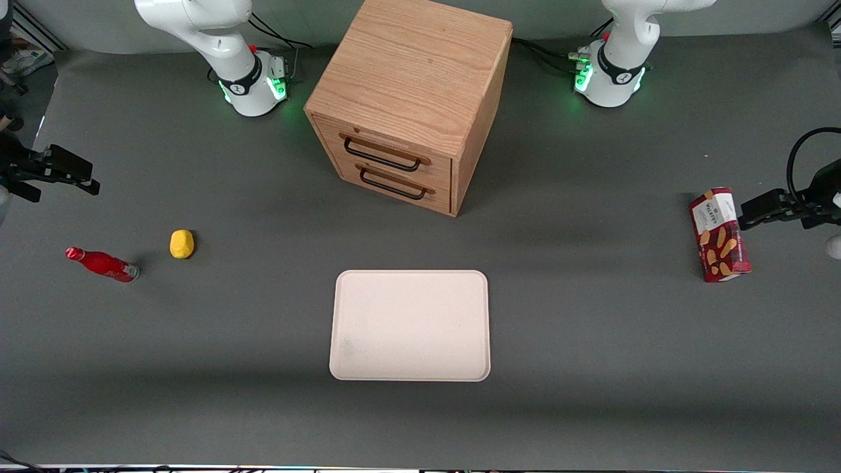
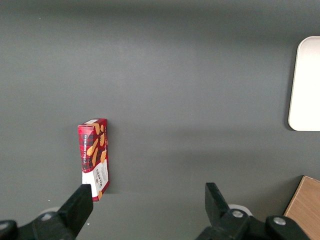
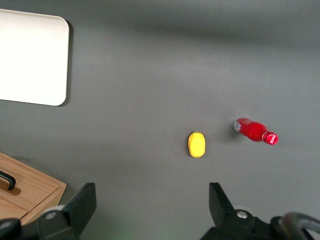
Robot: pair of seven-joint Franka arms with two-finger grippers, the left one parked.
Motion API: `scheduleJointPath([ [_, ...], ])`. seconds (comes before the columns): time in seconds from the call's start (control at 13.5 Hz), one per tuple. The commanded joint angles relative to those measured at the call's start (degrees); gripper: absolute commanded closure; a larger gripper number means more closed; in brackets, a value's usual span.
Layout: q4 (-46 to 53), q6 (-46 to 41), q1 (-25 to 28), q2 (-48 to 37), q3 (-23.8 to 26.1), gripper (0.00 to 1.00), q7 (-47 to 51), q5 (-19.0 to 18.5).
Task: Place coke bottle on tray
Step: 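Move the right gripper toward the red Coca-Cola bottle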
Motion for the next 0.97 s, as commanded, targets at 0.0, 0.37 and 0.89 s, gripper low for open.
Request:
scheduleJointPath([
  [0.0, -0.8, 0.9, 0.3, -0.6, -0.1, 0.0, 0.5, -1.3],
  [0.37, -0.8, 0.9, 0.2, -0.6, -0.1, 0.0, -0.2, -1.3],
  [0.89, -0.7, 0.4, -2.0, -0.4, -0.3, 0.0, -1.3, -1.4],
])
